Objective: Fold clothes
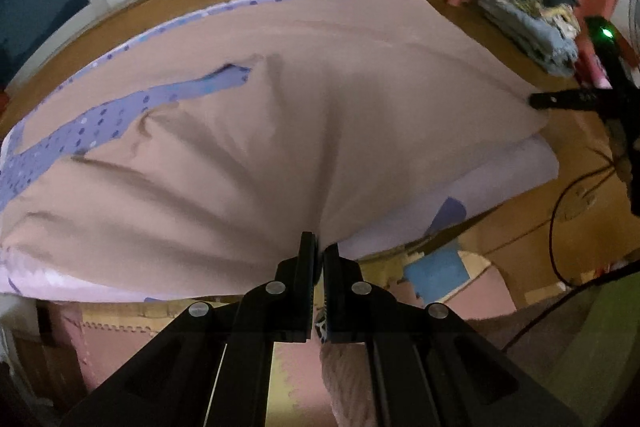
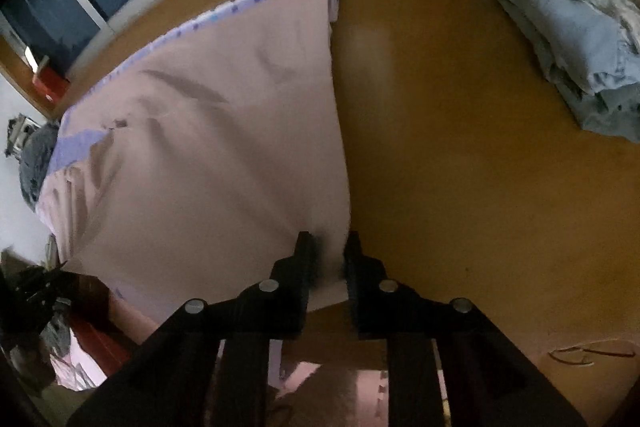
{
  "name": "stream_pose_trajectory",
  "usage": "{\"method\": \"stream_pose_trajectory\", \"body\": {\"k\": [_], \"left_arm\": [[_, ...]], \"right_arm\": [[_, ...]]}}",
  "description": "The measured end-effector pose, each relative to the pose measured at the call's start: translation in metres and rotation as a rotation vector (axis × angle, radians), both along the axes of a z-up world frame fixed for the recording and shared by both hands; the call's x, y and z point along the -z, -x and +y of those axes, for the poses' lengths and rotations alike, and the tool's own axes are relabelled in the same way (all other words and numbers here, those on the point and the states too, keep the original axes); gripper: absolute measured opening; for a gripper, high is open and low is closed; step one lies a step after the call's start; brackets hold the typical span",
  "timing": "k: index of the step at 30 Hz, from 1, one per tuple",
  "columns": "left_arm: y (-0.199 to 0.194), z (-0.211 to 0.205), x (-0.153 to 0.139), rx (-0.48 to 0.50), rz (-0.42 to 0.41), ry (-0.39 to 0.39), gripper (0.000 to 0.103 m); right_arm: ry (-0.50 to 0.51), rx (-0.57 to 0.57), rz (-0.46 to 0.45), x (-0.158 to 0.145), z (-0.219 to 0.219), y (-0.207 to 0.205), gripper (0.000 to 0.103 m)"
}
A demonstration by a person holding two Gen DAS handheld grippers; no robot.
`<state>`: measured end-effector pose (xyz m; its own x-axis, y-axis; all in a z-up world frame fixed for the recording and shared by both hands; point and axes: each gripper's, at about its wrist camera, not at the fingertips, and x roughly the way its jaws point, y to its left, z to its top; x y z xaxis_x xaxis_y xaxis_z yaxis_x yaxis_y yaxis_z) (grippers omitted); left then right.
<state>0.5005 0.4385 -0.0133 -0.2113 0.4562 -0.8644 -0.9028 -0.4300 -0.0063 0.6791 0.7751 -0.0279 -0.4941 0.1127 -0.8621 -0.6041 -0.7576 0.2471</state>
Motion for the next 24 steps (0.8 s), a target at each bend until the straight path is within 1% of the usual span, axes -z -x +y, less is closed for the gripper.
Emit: {"method": "stream_pose_trajectory", "body": {"k": [1, 2, 3, 4, 5, 7, 8, 11, 13, 14, 15, 19, 20, 21, 22, 23, 24], "left_arm": [[0.000, 0.000, -0.004, -0.009, 0.006, -0.011, 0.004], [0.000, -0.001, -0.007, -0.019, 0.012, -0.022, 0.004], [-0.001, -0.001, -0.011, -0.028, 0.018, -0.033, 0.004], [-0.001, -0.002, -0.015, -0.037, 0.023, -0.043, 0.004], [-0.002, -0.003, -0.018, -0.044, 0.027, -0.050, 0.004], [-0.004, -0.005, -0.024, -0.054, 0.031, -0.059, 0.004], [-0.004, -0.005, -0.024, -0.058, 0.031, -0.059, 0.004], [-0.003, -0.007, -0.024, -0.074, 0.025, -0.060, 0.004], [-0.002, -0.007, -0.028, -0.085, 0.018, -0.077, 0.004], [-0.001, -0.007, -0.030, -0.090, 0.015, -0.086, 0.004], [-0.001, -0.007, -0.032, -0.096, 0.012, -0.095, 0.004], [0.003, -0.007, -0.039, -0.112, 0.002, -0.124, 0.004], [0.005, -0.006, -0.040, -0.117, 0.000, -0.127, 0.004], [0.006, -0.006, -0.040, -0.122, -0.002, -0.130, 0.004], [0.006, -0.005, -0.040, -0.126, -0.003, -0.129, 0.004], [0.005, -0.006, -0.040, -0.129, -0.005, -0.128, 0.004], [0.005, -0.006, -0.042, -0.134, -0.008, -0.127, 0.004]], "right_arm": [[-0.024, -0.012, 0.020, -0.008, -0.003, -0.005, 0.028], [-0.078, -0.049, 0.029, -0.016, -0.010, -0.009, 0.040], [-0.136, -0.089, 0.038, -0.025, -0.018, -0.012, 0.047], [-0.194, -0.130, 0.046, -0.033, -0.026, -0.015, 0.060], [-0.234, -0.185, 0.052, -0.038, -0.035, -0.017, 0.065], [-0.306, -0.301, 0.050, -0.041, -0.054, -0.018, 0.065], [-0.326, -0.336, 0.043, -0.039, -0.059, -0.017, 0.065], [-0.406, -0.452, -0.014, -0.023, -0.079, -0.008, 0.065], [-0.457, -0.499, -0.061, -0.011, -0.086, -0.001, 0.064], [-0.472, -0.510, -0.079, -0.005, -0.086, 0.003, 0.061], [-0.473, -0.521, -0.090, 0.000, -0.084, 0.004, 0.056], [-0.499, -0.524, -0.105, 0.012, -0.073, 0.003, 0.050], [-0.505, -0.527, -0.111, 0.016, -0.073, 0.007, 0.041], [-0.499, -0.531, -0.114, 0.017, -0.072, 0.010, 0.023], [-0.475, -0.532, -0.109, 0.018, -0.070, 0.012, 0.012], [-0.433, -0.519, -0.085, 0.014, -0.065, 0.011, 0.005], [-0.388, -0.504, -0.059, 0.009, -0.060, 0.009, 0.005]]}}
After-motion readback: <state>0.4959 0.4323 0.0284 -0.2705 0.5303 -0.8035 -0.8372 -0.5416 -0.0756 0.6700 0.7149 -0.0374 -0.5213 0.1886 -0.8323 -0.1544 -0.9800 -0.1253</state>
